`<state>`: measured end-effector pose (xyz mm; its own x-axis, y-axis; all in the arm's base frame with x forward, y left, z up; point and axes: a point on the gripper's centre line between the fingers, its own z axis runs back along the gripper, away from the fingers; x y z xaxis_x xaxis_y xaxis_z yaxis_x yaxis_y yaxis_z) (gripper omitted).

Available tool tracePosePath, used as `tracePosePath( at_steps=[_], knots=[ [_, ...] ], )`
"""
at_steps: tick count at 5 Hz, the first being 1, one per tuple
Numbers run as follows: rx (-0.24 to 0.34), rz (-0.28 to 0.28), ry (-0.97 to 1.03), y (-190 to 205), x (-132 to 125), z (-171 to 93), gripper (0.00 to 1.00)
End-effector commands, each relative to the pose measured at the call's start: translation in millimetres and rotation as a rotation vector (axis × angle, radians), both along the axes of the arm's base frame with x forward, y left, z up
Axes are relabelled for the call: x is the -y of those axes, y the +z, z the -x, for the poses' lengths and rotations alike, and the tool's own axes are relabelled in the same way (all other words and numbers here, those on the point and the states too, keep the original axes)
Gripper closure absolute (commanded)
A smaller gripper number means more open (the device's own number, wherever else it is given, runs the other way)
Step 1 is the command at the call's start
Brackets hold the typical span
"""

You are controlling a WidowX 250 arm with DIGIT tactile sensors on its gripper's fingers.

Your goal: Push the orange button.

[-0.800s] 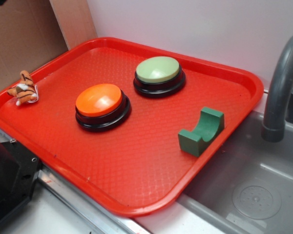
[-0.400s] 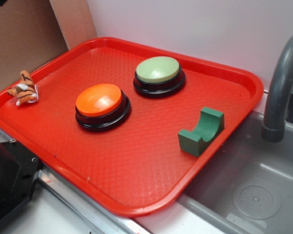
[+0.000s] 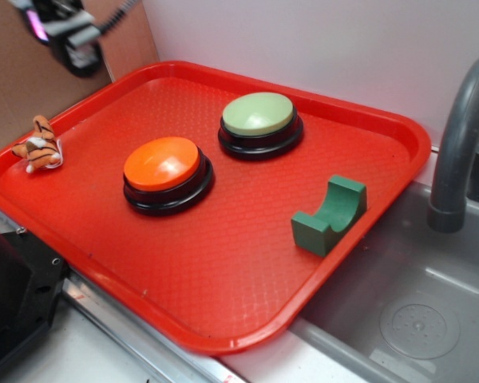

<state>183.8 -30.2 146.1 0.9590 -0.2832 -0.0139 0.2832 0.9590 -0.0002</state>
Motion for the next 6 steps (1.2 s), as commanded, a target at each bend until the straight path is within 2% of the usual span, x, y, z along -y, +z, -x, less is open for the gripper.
tracePosePath(
  at_steps=[1, 2, 3, 6],
  knots=[
    [0.051, 0.061, -0.289, -63.3, -5.3, -17.1, 0.0],
    [0.027, 0.024, -0.308, -81.8, -6.7, -16.4, 0.0],
    [0.011, 0.017, -0.298, -93.5, -9.4, -18.8, 0.0],
    [0.03, 0.005, -0.241, -66.2, -13.5, -19.6, 0.0]
  ],
)
